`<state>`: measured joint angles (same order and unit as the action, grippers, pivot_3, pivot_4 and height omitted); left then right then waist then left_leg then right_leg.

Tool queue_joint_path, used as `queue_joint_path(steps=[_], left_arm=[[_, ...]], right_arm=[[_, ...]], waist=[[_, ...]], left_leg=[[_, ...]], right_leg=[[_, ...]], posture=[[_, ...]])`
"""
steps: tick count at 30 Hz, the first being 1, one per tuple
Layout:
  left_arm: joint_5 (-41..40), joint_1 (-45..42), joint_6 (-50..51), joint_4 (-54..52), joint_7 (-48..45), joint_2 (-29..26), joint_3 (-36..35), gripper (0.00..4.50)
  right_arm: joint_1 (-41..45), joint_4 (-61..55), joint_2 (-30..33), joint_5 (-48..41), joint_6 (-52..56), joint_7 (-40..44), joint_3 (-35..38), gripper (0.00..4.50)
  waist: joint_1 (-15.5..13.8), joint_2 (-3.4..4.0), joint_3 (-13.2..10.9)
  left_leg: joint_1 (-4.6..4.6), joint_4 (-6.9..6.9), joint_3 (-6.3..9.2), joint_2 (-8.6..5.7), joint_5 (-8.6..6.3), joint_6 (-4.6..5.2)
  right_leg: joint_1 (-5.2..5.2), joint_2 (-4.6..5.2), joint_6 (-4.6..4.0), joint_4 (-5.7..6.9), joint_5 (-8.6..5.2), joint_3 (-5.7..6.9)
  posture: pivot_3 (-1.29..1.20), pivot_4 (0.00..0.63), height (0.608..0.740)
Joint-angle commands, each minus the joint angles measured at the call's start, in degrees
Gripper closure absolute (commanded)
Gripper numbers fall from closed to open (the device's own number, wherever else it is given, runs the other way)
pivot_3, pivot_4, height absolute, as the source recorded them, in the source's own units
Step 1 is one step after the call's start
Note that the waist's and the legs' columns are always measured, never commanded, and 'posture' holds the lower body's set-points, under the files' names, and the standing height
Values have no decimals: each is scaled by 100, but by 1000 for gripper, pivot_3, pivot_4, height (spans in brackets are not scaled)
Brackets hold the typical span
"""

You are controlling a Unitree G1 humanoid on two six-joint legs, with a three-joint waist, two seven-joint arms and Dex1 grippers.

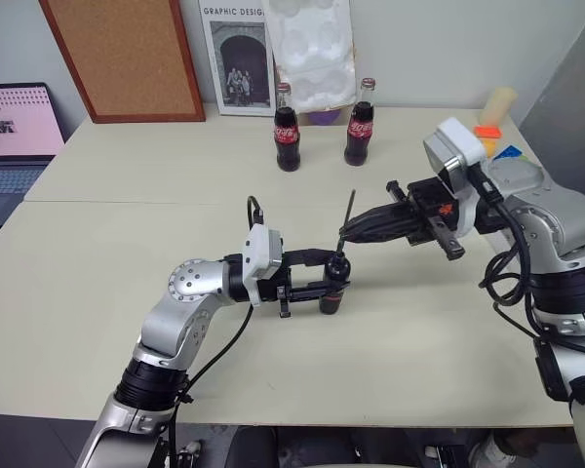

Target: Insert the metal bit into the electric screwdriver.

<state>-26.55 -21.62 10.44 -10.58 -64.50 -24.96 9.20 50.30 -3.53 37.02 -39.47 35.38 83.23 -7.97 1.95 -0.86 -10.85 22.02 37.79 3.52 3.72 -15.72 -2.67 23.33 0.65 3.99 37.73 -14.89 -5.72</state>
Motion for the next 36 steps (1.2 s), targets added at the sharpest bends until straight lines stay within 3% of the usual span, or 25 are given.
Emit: queue_joint_path(steps=[1, 36], left_arm=[[86, 76, 6, 15, -50, -106, 50, 2877], [86, 81, -31, 5, -45, -132, 85, 2877]], right_arm=[[100, -59, 32, -25, -57, 169, 99, 4500], [167, 36, 75, 277, -14, 352, -370, 4500]], waist=[[0, 0, 0], [3, 0, 0]], left_leg=[[0, 0, 0, 0, 0, 0], [-3, 0, 0, 0, 0, 0]], right_leg=[[0, 0, 0, 0, 0, 0], [0, 0, 1, 2, -1, 0]], posture=[[0, 150, 740], [0, 150, 740]])
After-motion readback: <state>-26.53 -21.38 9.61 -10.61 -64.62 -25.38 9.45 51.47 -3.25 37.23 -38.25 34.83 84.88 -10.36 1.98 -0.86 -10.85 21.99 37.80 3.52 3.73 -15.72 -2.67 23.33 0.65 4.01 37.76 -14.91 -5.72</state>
